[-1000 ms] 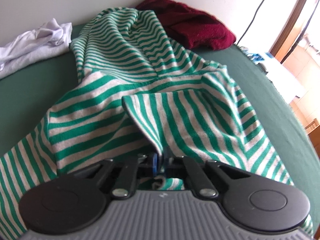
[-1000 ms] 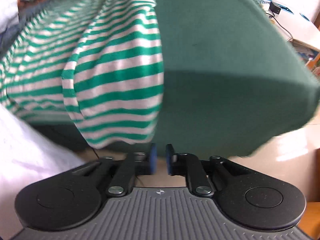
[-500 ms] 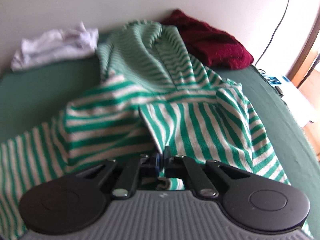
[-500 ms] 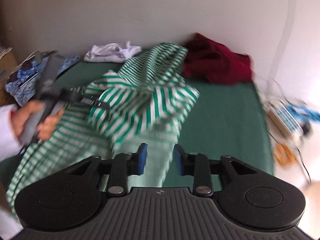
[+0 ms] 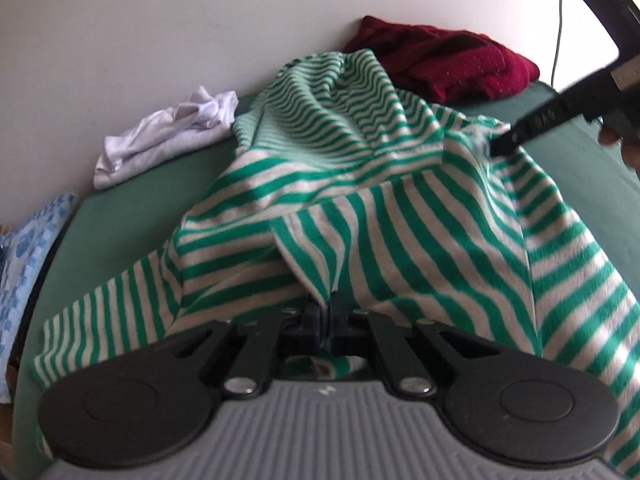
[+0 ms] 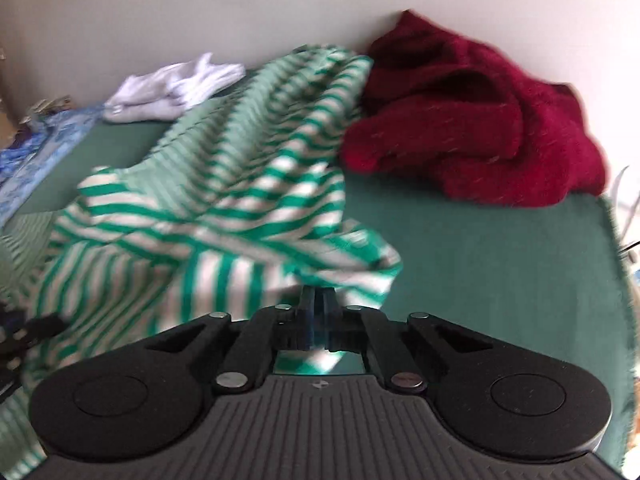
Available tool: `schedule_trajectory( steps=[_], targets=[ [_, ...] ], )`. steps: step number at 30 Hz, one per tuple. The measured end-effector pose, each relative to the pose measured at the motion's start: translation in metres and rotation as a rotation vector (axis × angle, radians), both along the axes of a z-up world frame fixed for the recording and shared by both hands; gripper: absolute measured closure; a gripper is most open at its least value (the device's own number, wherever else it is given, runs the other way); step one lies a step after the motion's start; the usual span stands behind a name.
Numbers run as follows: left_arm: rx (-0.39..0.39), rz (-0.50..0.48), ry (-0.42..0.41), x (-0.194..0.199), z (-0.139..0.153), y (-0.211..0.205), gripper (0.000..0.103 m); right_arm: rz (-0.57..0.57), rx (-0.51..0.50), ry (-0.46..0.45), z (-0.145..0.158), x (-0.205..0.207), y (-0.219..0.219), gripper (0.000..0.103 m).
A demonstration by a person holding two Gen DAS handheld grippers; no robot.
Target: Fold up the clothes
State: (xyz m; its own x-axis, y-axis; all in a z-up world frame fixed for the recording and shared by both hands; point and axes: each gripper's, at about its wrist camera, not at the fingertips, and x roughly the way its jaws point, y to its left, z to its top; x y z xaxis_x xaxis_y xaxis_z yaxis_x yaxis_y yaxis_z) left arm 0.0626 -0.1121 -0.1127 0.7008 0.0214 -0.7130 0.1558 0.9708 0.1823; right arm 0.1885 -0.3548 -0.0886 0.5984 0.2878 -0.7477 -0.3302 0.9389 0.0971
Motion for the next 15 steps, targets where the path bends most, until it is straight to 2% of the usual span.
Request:
schedule_trajectory(
  steps=[1, 2, 4, 6, 7, 8, 12, 13, 15],
  targets=[
    [-0.004, 0.007, 0.004, -0.002, 0.002, 0.004, 0.097, -0.013, 0.006, -0.016, 0.004, -0.002, -0.003, 0.102],
    [-0.045, 0.017, 0.005, -0.003, 0.008, 0.014, 0.093, -0.026, 0.013, -0.032, 0.008, -0.005, -0.006, 0.092],
    [-0.135, 0.035, -0.002, -0.003, 0.021, 0.033, 0.089, 0.020, 0.087, -0.052, 0.018, -0.013, -0.012, 0.091],
    [-0.177, 0.045, -0.028, 0.005, 0.031, 0.045, 0.089, 0.083, 0.080, -0.070, 0.023, -0.021, -0.008, 0.091],
    [-0.184, 0.044, -0.031, 0.013, 0.032, 0.046, 0.083, 0.092, 0.074, -0.055, 0.020, -0.021, -0.005, 0.090],
    [-0.195, 0.039, -0.017, 0.025, 0.031, 0.045, 0.077, 0.098, 0.069, -0.037, 0.016, -0.020, -0.003, 0.090],
    [-0.251, 0.059, 0.102, 0.074, 0.005, 0.045, 0.077, 0.096, 0.041, 0.017, -0.002, -0.013, 0.005, 0.093],
    [-0.261, 0.062, 0.098, 0.078, 0.001, 0.045, 0.070, 0.080, 0.048, 0.005, -0.004, -0.012, 0.003, 0.098],
    [-0.281, 0.067, 0.089, 0.086, -0.005, 0.046, 0.058, 0.055, 0.049, -0.006, -0.005, -0.009, 0.003, 0.099]
  ],
)
